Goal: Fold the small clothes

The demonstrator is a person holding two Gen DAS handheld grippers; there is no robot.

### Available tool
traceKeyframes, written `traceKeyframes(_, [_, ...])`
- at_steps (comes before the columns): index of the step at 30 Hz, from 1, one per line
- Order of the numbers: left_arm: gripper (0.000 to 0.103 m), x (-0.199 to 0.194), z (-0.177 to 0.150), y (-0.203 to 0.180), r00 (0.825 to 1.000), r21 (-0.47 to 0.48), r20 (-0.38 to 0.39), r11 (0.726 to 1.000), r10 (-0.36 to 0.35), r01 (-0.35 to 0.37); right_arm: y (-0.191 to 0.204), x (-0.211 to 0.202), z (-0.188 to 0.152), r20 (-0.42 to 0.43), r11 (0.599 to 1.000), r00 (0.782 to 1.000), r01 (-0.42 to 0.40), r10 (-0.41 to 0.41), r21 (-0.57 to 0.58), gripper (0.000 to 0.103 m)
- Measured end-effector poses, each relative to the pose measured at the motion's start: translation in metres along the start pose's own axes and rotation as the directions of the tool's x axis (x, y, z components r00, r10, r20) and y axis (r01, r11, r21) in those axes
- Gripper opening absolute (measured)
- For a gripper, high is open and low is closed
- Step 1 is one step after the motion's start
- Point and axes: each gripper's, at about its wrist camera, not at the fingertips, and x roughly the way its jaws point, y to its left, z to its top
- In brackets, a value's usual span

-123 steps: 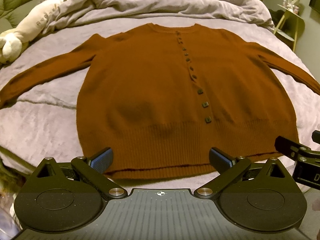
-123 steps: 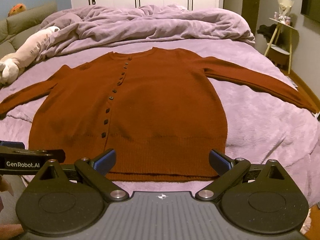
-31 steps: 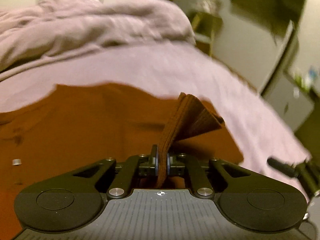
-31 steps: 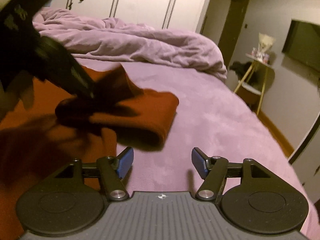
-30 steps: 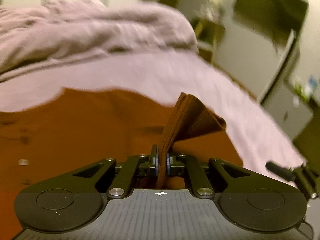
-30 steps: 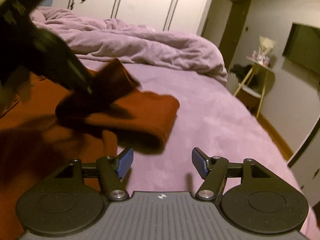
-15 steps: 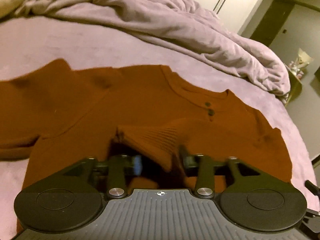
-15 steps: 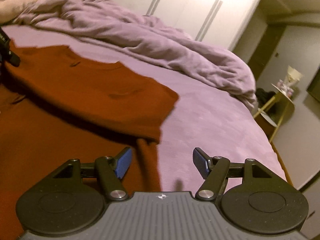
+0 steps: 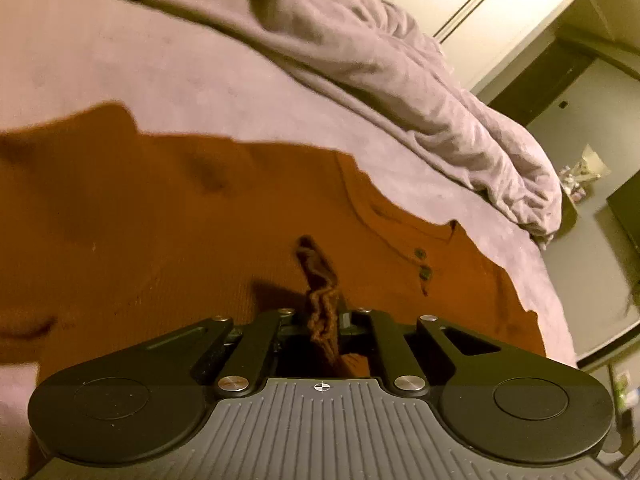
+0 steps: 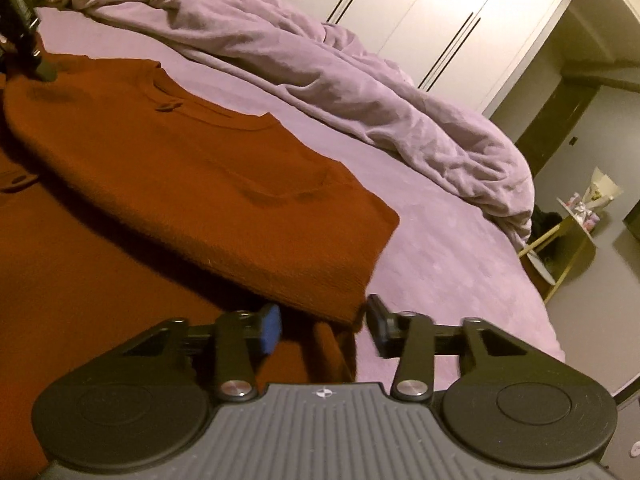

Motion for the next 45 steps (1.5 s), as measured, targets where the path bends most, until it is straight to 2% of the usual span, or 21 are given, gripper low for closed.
traceKeyframes(2, [0.007,-0.007,0.004,-0.009,0.999,0.041,0.047,0.999,-0.013,0.011,0.001,0.006,0.002,-0.002,1.000,1.000,0.020,-0.020,-0.012,0.024])
traceKeyframes(6, [0.007,-0.035,0.019,-0.029,0.982,0.126,0.184,0.992,-0.040,0.017,-0.004,0.012,0.010,-0.002,0.999,0.999,0.044,-0.044,0.015,0.023])
traceKeyframes(9, [0.007,-0.050,0.032,-0.035,0.965,0.171,0.259,0.985,-0.033,-0.012,-0.005,0.011,0.015,0.008,0.997,0.999,0.047,-0.047,0.058,0.041])
traceKeyframes(11, [0.007,-0.053,0.039,-0.034,0.960,0.201,0.279,0.978,0.004,-0.062,-0.002,0.016,0.014,-0.002,0.998,0.999,0.047,-0.047,0.040,0.042])
traceKeyframes(15, [0.007,-0.044,0.036,-0.024,0.965,0.225,0.253,0.965,0.074,-0.133,0.001,0.018,0.014,0.004,0.998,0.999,0.049,-0.049,0.036,0.041])
traceKeyframes(18, [0.007,-0.036,0.027,-0.016,0.968,0.223,0.232,0.963,0.099,-0.152,0.003,0.021,0.017,0.009,0.999,0.999,0.031,-0.031,0.024,0.025])
traceKeyframes(19, [0.007,-0.033,0.024,-0.014,0.967,0.216,0.232,0.963,0.107,-0.158,0.005,0.022,0.017,0.010,1.000,1.000,0.021,-0.021,0.014,0.016])
traceKeyframes(20, [0.007,-0.031,0.022,-0.014,0.967,0.215,0.232,0.964,0.107,-0.158,0.006,0.023,0.018,0.014,0.999,0.999,0.031,-0.031,0.008,0.016])
traceKeyframes(23, [0.007,-0.027,0.014,-0.011,0.970,0.233,0.218,0.960,0.105,-0.156,-0.005,0.025,0.017,0.011,0.995,0.997,0.076,-0.077,0.067,0.016])
traceKeyframes(25, [0.008,-0.018,0.005,-0.012,0.969,0.286,0.201,0.938,0.142,-0.197,-0.008,0.031,0.013,-0.018,0.993,0.997,0.079,-0.078,0.091,0.019])
traceKeyframes(28, [0.010,-0.006,-0.004,-0.003,0.969,0.294,0.127,0.925,0.213,-0.241,0.002,0.031,0.011,-0.011,0.996,0.996,0.093,-0.092,0.018,0.021])
traceKeyframes(30, [0.017,-0.010,-0.005,0.004,0.966,0.273,0.126,0.928,0.227,-0.254,0.004,0.023,0.011,-0.009,0.998,0.998,0.058,-0.058,-0.003,0.027])
traceKeyframes(31, [0.019,-0.016,-0.005,0.007,0.962,0.263,0.139,0.928,0.235,-0.265,0.002,0.017,0.010,-0.012,0.999,0.999,0.043,-0.043,-0.003,0.034])
traceKeyframes(32, [0.021,-0.023,-0.003,0.010,0.955,0.249,0.149,0.925,0.257,-0.288,0.000,0.010,0.008,-0.011,0.999,0.999,0.035,-0.035,0.001,0.044])
traceKeyframes(34, [0.022,-0.036,0.001,0.015,0.937,0.223,0.173,0.915,0.303,-0.337,-0.009,-0.002,0.006,-0.006,1.000,1.000,0.008,-0.008,0.018,0.052])
traceKeyframes(36, [0.024,-0.050,0.003,0.014,0.932,0.229,0.191,0.909,0.308,-0.348,-0.020,-0.015,0.005,-0.001,0.998,1.000,-0.022,0.022,0.064,0.052])
traceKeyframes(38, [0.041,-0.058,0.002,0.004,0.936,0.259,0.205,0.907,0.284,-0.332,-0.032,-0.026,0.008,0.025,0.991,0.999,-0.048,0.045,0.128,0.052])
traceKeyframes(40, [0.052,-0.060,-0.003,-0.013,0.949,0.308,0.206,0.905,0.238,-0.294,-0.039,-0.029,0.017,0.051,0.976,0.996,-0.088,0.080,0.198,0.052])
traceKeyframes(42, [0.053,-0.050,-0.008,-0.028,0.960,0.345,0.186,0.902,0.207,-0.261,-0.033,-0.021,0.030,0.060,0.963,0.991,-0.133,0.122,0.234,0.049])
traceKeyframes(43, [0.054,-0.041,-0.013,-0.034,0.966,0.354,0.163,0.903,0.199,-0.246,-0.028,-0.015,0.036,0.062,0.959,0.988,-0.154,0.144,0.239,0.041])
traceKeyframes(45, [0.053,-0.021,-0.023,-0.043,0.974,0.363,0.109,0.904,0.198,-0.224,-0.013,0.004,0.050,0.057,0.945,0.975,-0.221,0.213,0.241,0.037])
